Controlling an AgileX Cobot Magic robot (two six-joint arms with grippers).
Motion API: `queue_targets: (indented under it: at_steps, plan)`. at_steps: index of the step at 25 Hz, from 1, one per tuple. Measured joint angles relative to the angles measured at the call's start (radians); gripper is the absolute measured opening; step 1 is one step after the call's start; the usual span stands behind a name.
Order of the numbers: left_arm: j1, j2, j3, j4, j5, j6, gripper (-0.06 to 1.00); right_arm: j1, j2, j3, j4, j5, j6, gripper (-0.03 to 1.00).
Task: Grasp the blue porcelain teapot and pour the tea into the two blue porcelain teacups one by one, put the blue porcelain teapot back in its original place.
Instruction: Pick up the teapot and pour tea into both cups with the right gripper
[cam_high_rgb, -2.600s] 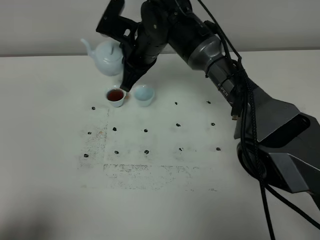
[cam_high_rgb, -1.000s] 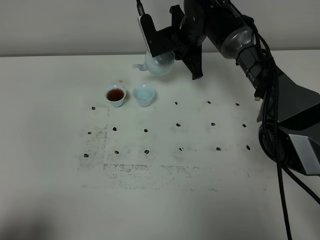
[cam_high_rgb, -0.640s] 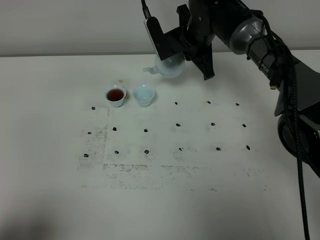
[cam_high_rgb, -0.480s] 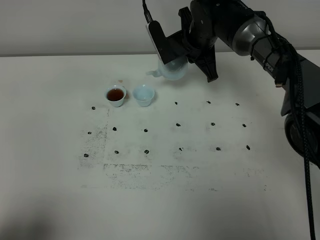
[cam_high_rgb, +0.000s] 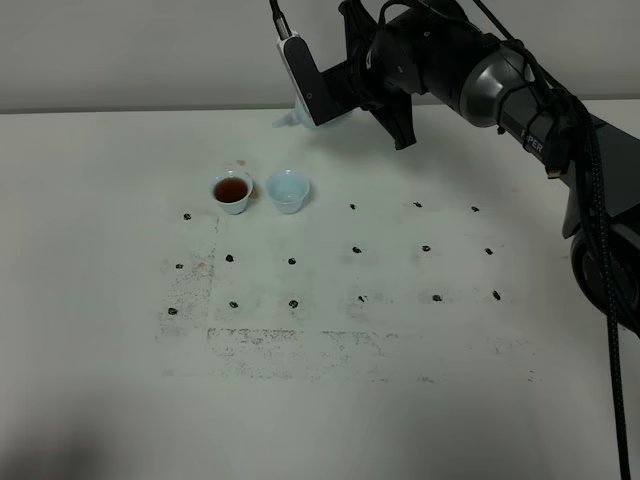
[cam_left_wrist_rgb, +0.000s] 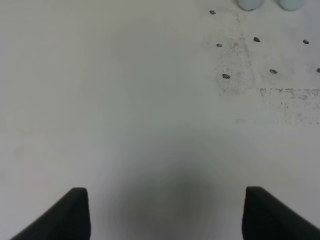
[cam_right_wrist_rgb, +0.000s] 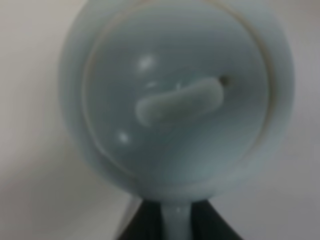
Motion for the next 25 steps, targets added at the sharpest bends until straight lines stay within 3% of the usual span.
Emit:
queue_targets:
  at_steps: [19,25]
  plan:
    - [0.0,0.0,0.0,0.0,0.0,0.0,0.61,0.006,0.015,0.098,-0.118,-0.147,0.023,0.04]
    - [0.0,0.0,0.0,0.0,0.0,0.0,0.61,0.006,0.015,0.135,-0.141,-0.214,-0.026,0.04]
